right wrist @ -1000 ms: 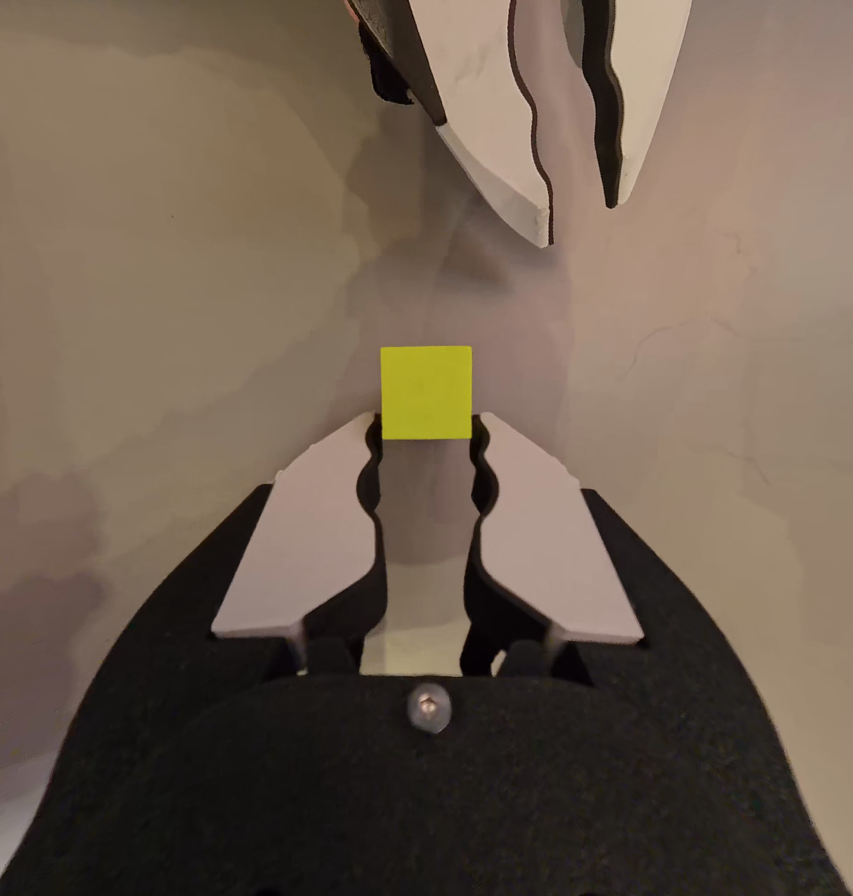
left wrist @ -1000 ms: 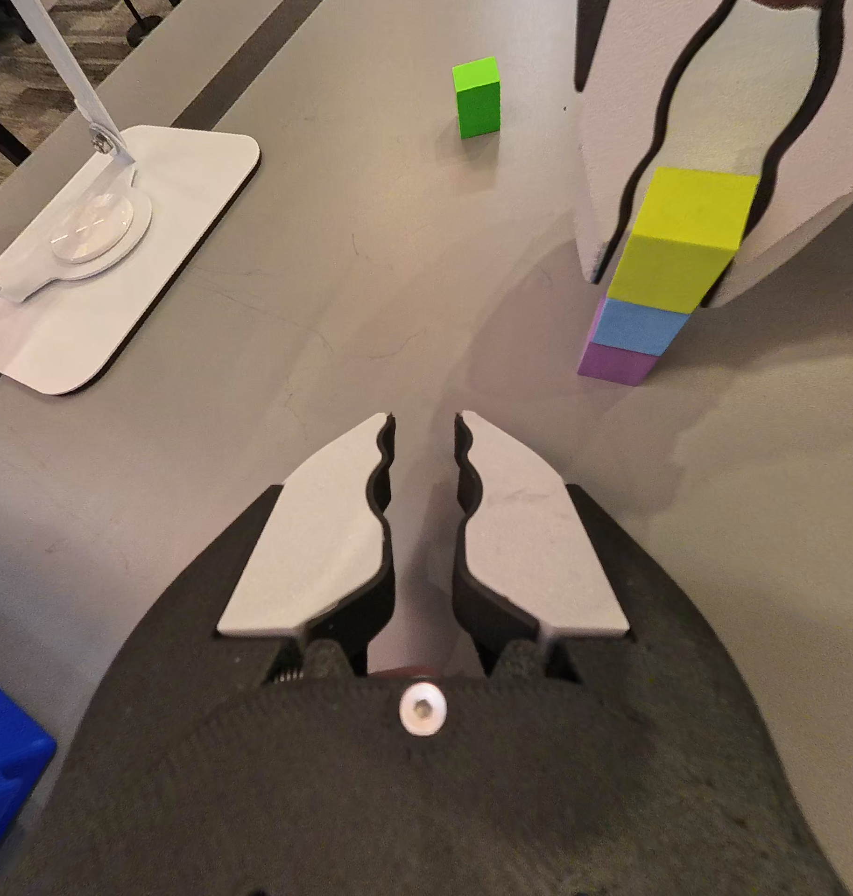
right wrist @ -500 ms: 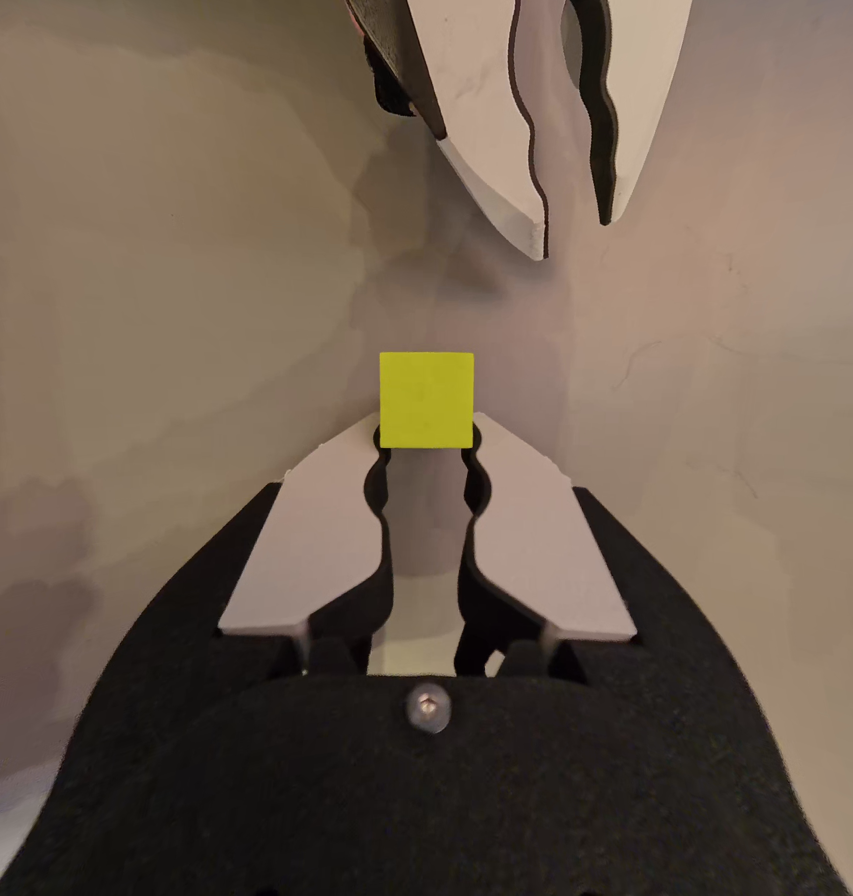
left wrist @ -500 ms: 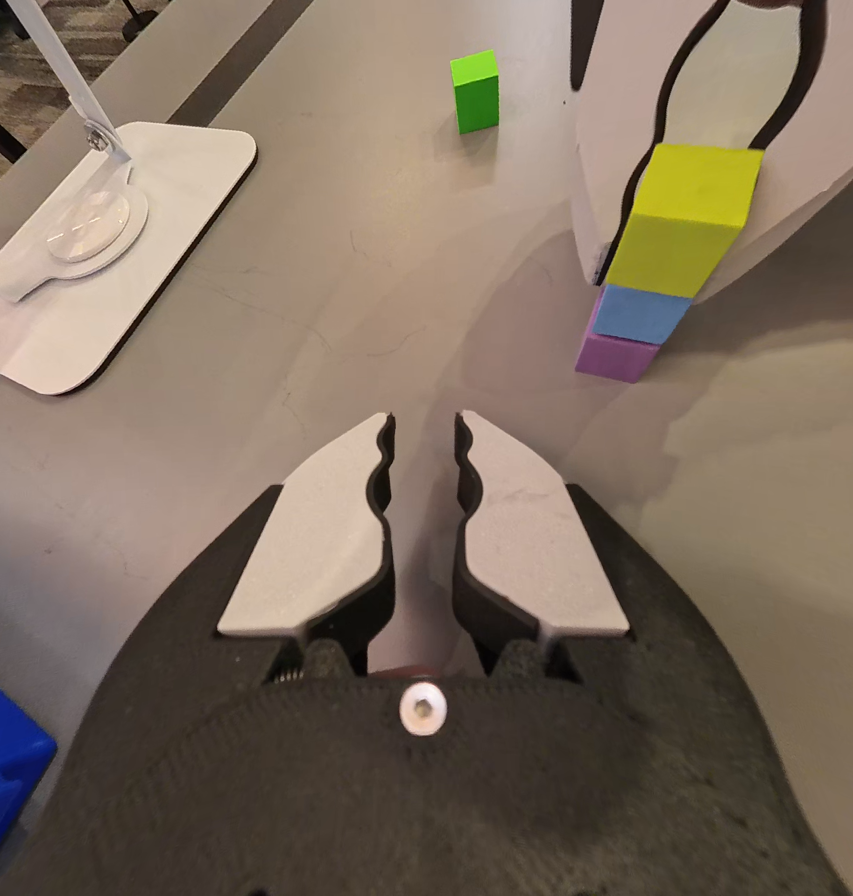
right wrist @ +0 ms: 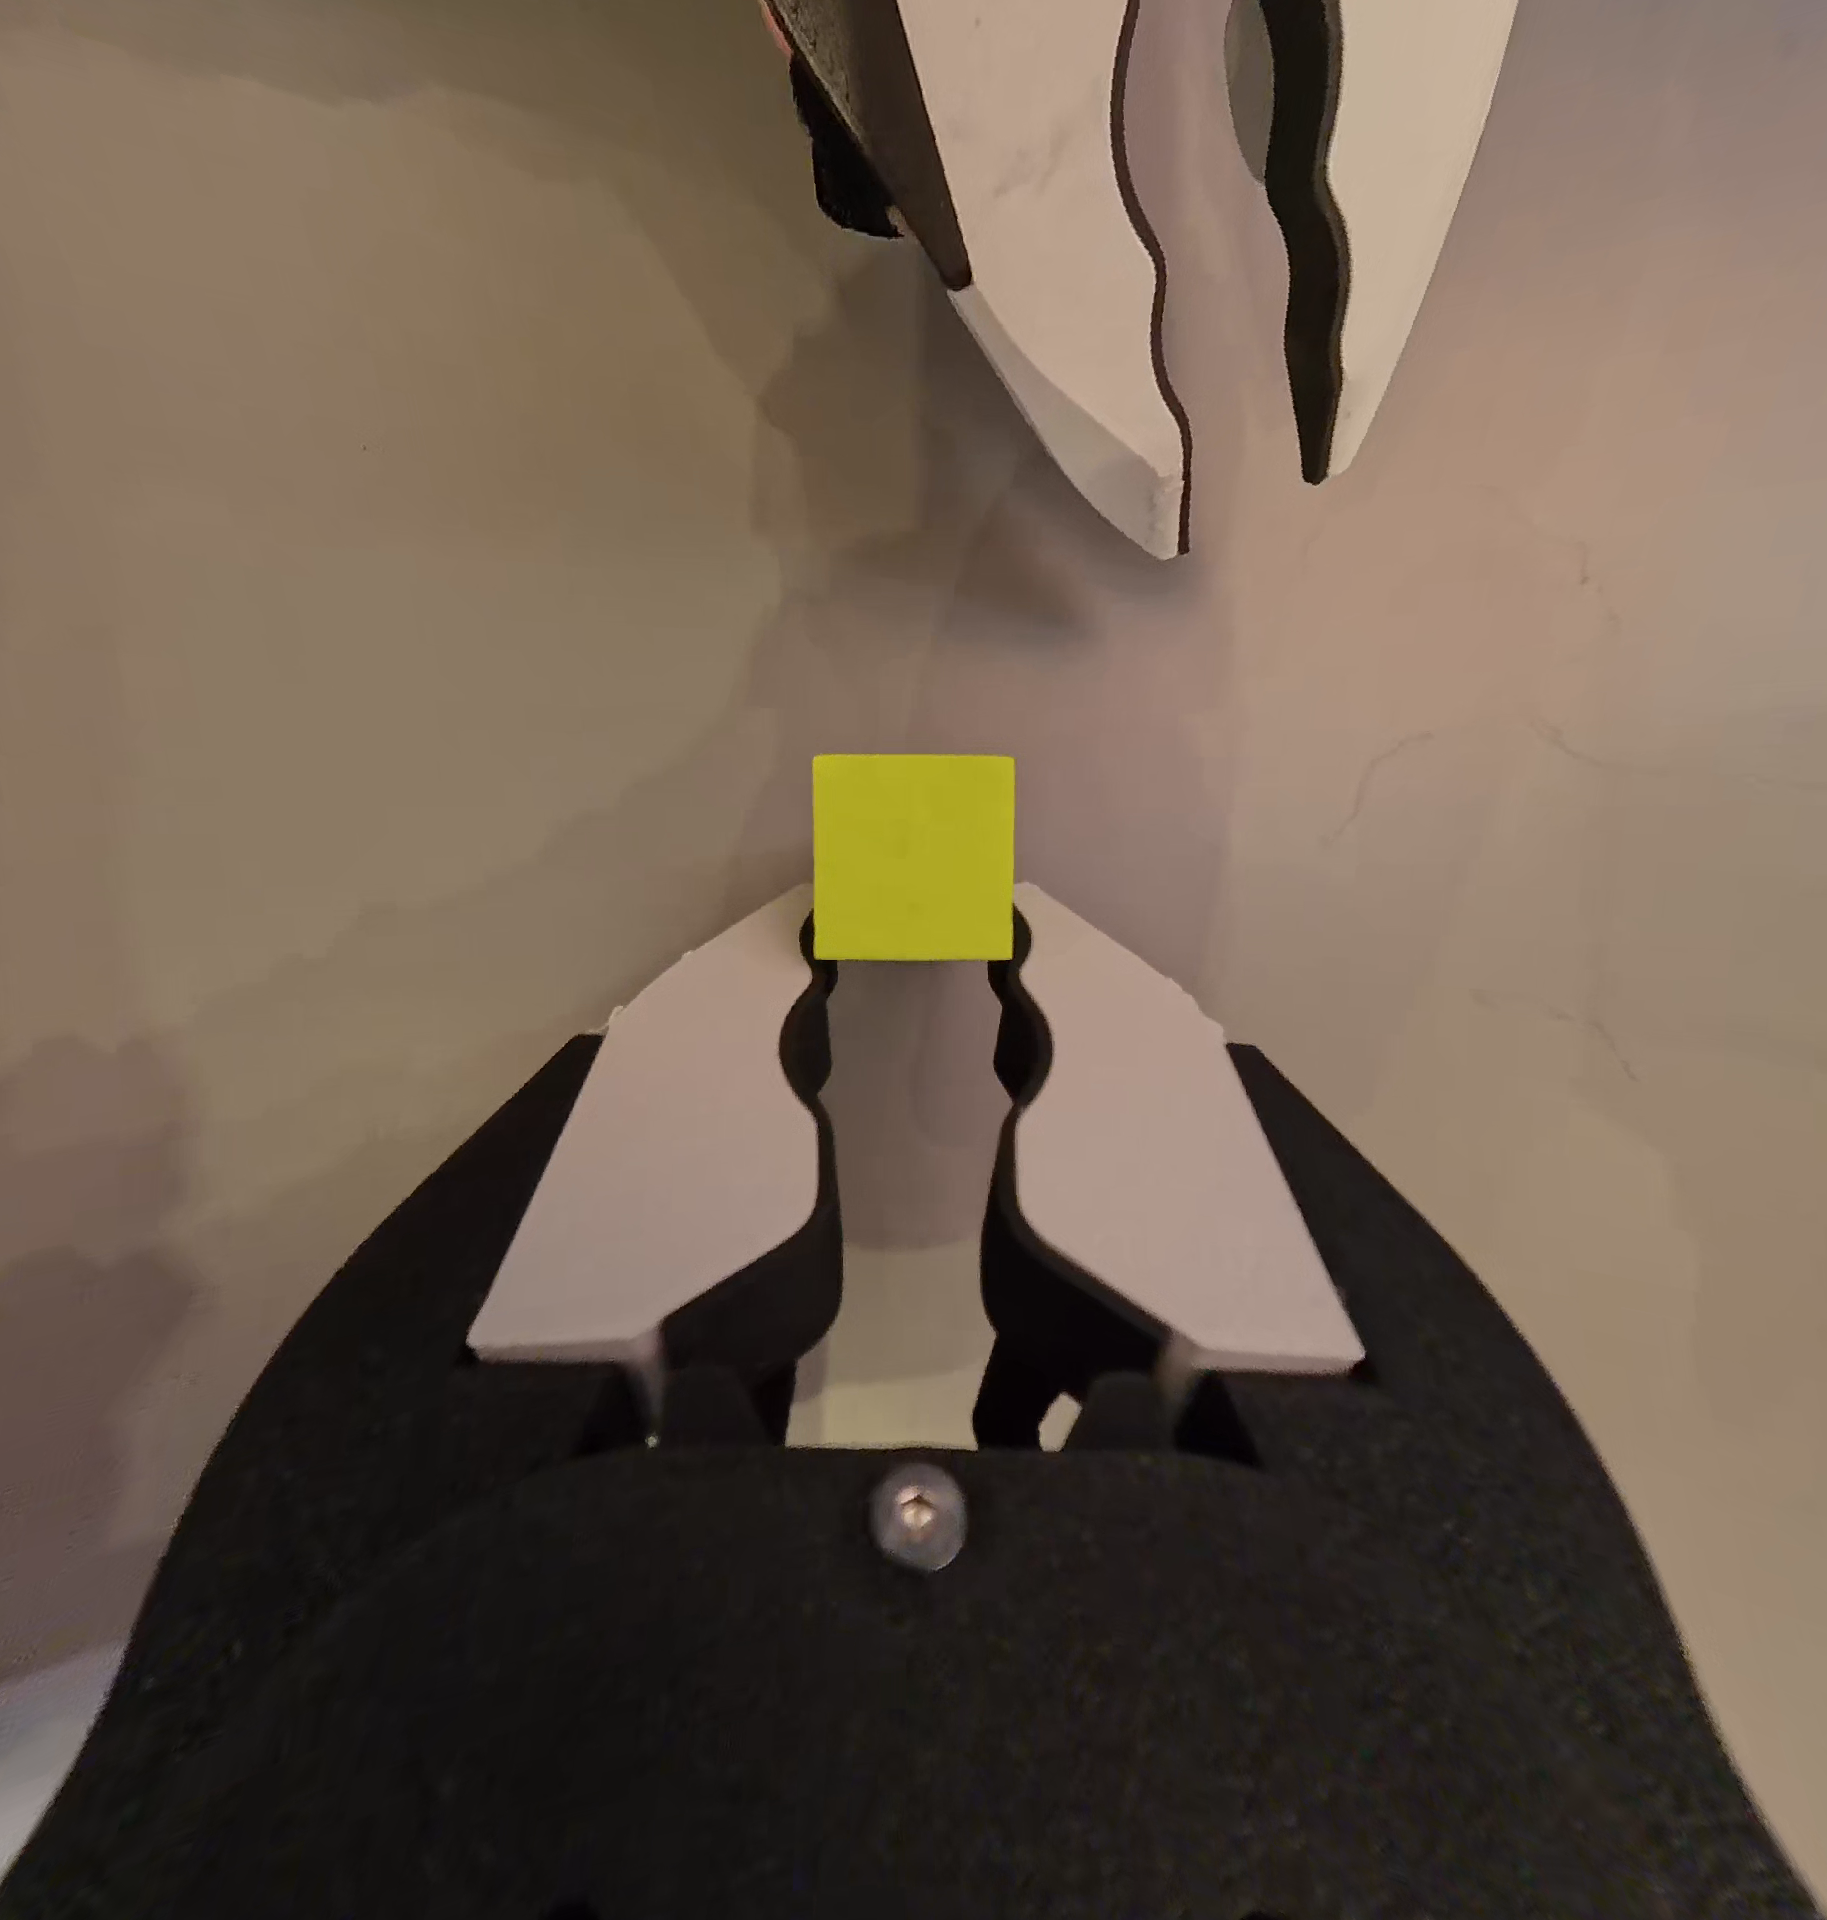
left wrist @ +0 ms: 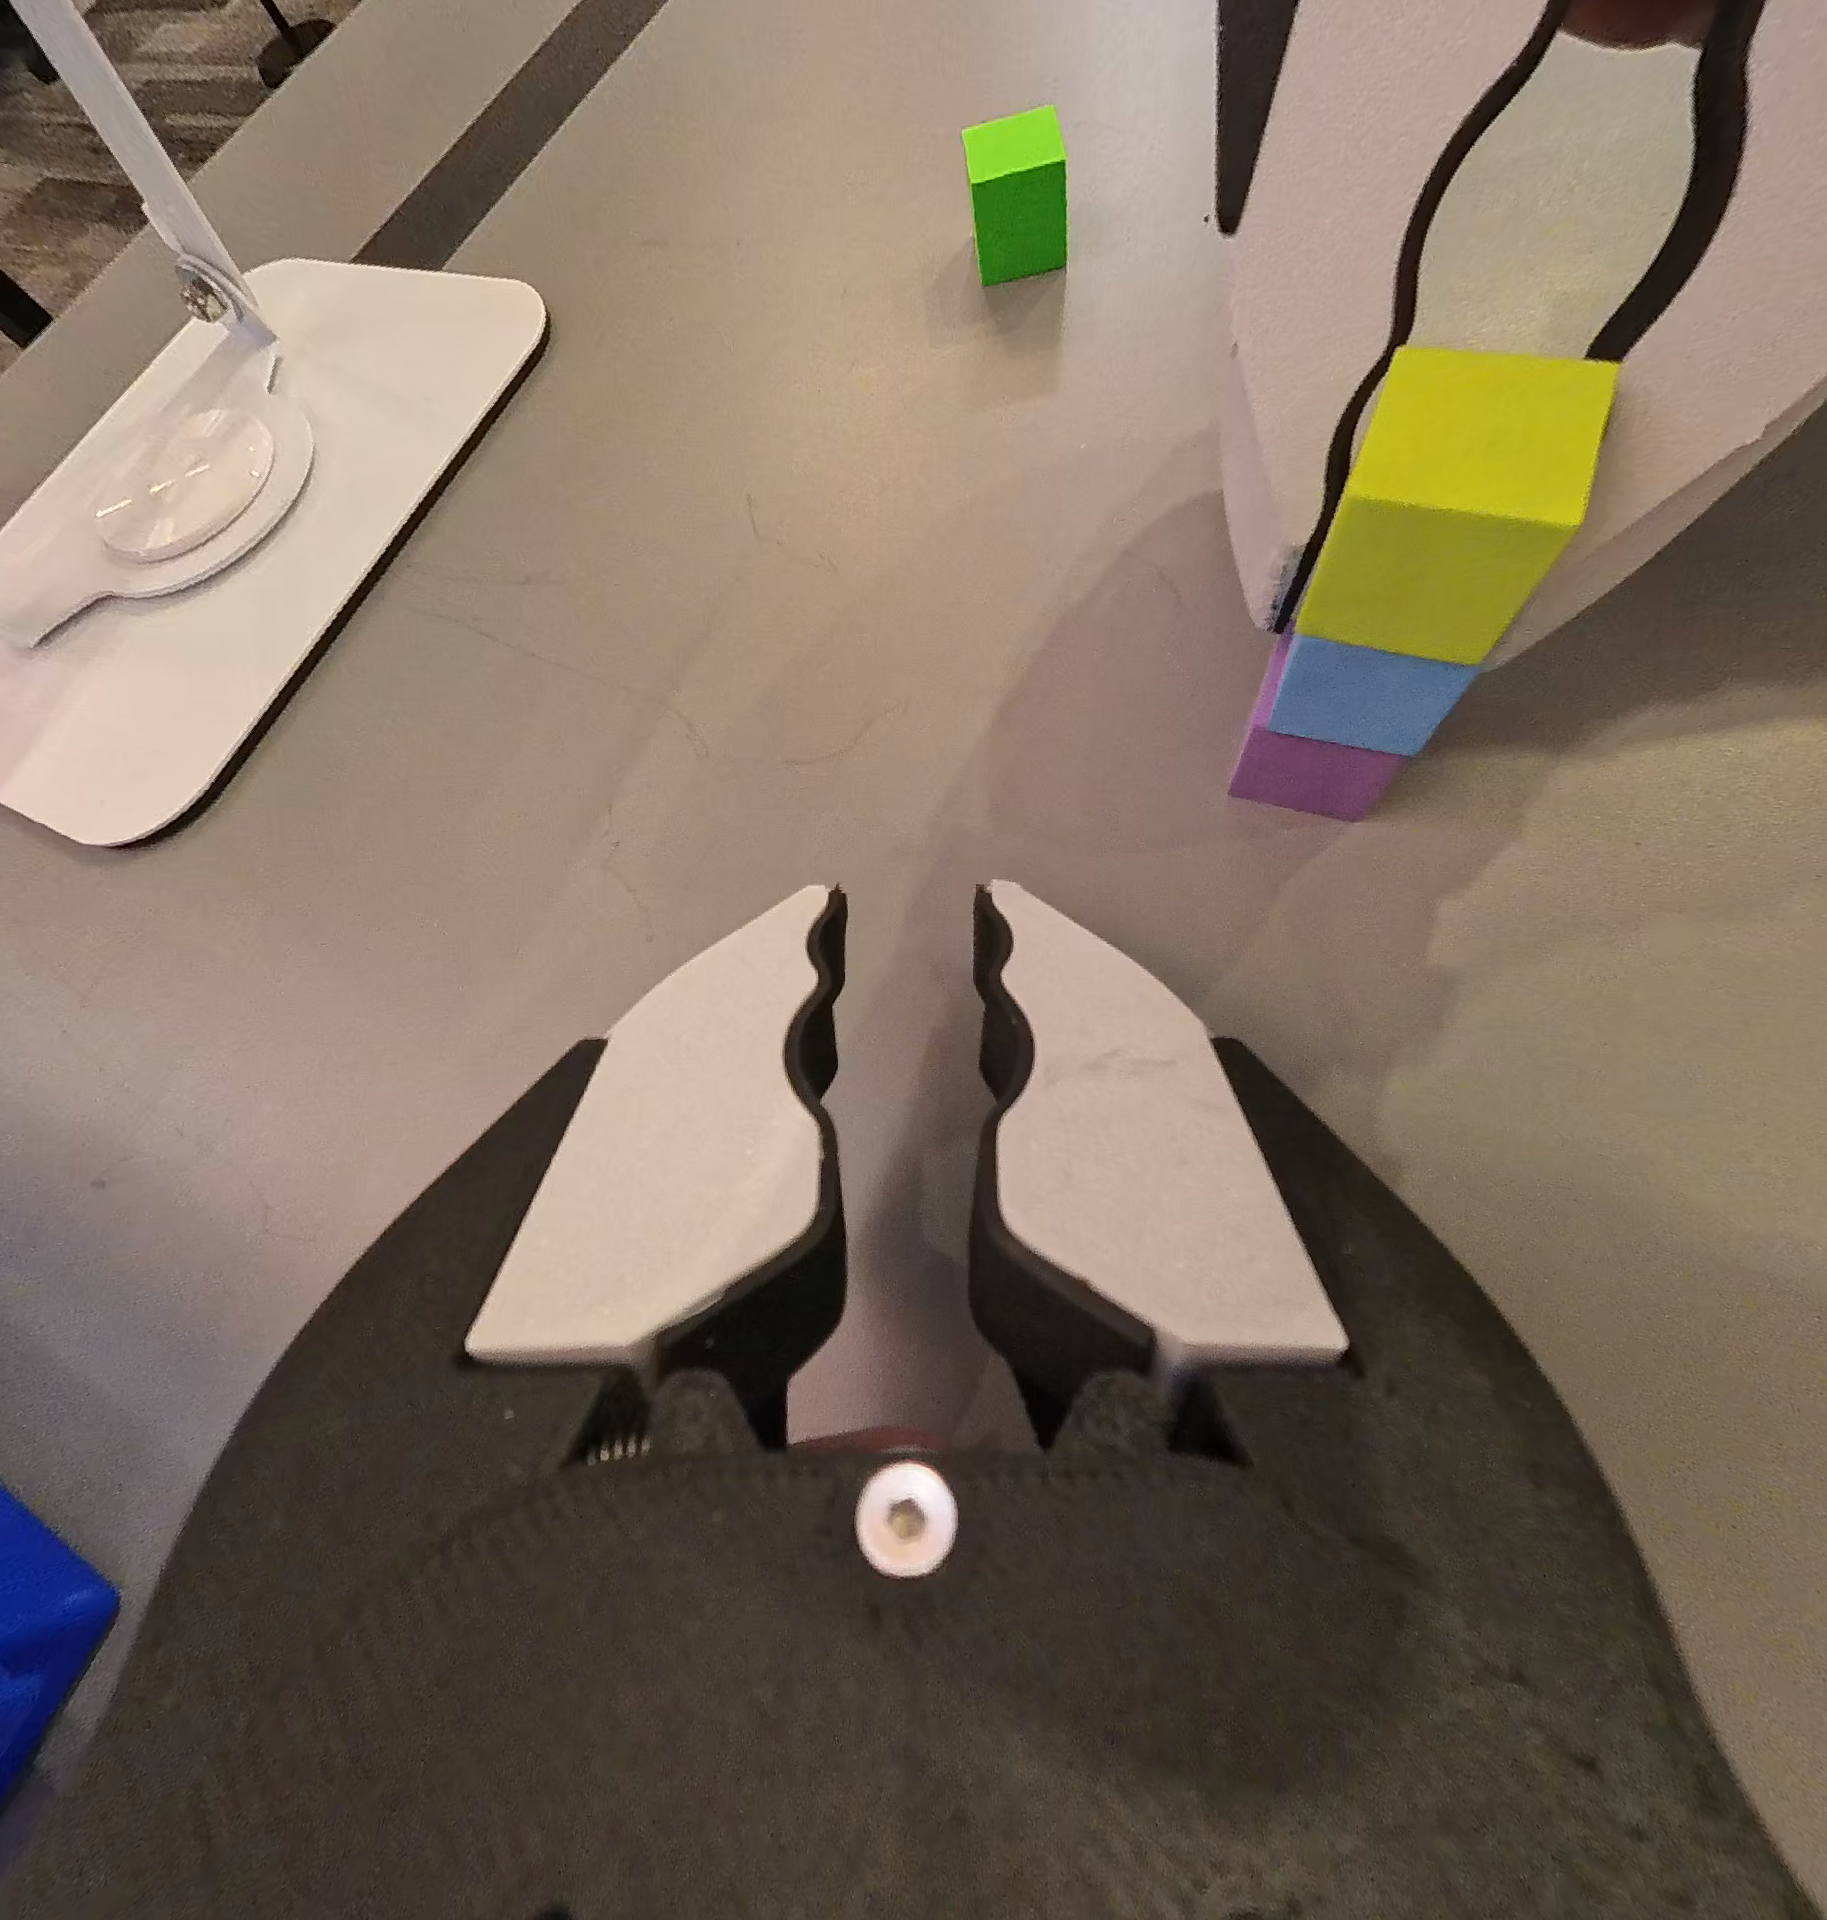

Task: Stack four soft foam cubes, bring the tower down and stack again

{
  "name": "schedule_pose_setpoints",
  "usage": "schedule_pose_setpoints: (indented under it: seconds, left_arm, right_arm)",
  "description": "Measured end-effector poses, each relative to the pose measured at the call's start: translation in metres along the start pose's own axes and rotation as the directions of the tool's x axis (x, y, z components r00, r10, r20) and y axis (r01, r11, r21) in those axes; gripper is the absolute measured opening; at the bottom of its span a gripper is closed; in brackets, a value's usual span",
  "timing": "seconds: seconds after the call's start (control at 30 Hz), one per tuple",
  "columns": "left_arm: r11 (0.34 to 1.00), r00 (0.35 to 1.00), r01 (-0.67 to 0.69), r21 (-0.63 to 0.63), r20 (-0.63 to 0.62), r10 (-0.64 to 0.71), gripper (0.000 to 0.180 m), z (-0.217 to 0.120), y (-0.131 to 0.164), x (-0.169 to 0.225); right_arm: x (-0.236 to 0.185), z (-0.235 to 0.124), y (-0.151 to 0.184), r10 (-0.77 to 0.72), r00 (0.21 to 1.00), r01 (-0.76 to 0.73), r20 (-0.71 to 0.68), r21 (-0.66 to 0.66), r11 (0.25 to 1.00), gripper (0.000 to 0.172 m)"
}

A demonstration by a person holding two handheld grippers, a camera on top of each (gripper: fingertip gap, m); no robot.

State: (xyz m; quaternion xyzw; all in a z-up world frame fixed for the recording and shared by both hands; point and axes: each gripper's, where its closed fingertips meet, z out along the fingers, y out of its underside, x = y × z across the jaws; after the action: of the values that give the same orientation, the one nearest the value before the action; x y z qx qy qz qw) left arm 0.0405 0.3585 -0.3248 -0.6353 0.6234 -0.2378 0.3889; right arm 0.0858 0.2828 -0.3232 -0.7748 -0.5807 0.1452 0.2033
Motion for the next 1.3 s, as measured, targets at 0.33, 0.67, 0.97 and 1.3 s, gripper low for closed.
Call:
schedule_pose_setpoints:
  seconds: [0.33, 0.67, 0.97, 1.3]
  left_arm:
    - [1.0, 1.0, -0.002, -0.002, 0.0, 0.002, 0.023, 0.0002, 0.0001, 0.0003]
    - [1.0, 1.0, -0.001, -0.002, -0.001, 0.001, 0.023, 0.0001, 0.0, 0.0004]
    - [1.0, 1.0, -0.002, -0.004, -0.001, 0.002, 0.023, 0.0002, 0.0002, 0.0006]
    - [1.0, 1.0, -0.003, -0.005, -0.002, 0.003, 0.023, 0.0003, 0.0004, 0.0007]
  right_arm:
    - [0.0016, -0.0016, -0.0006, 0.002, 1.0, -0.002, -0.008, 0.002, 1.0, 0.028]
    - [0.0013, 0.0003, 0.0, 0.009, 1.0, -0.009, -0.004, 0.004, 1.0, 0.028]
    - [0.0009, 0.0003, -0.0024, 0.007, 1.0, -0.007, -0.008, 0.011, 1.0, 0.028]
    - [0.0024, 0.0011, -0.0021, 0.016, 1.0, -0.016, -0.014, 0.013, 1.0, 0.028]
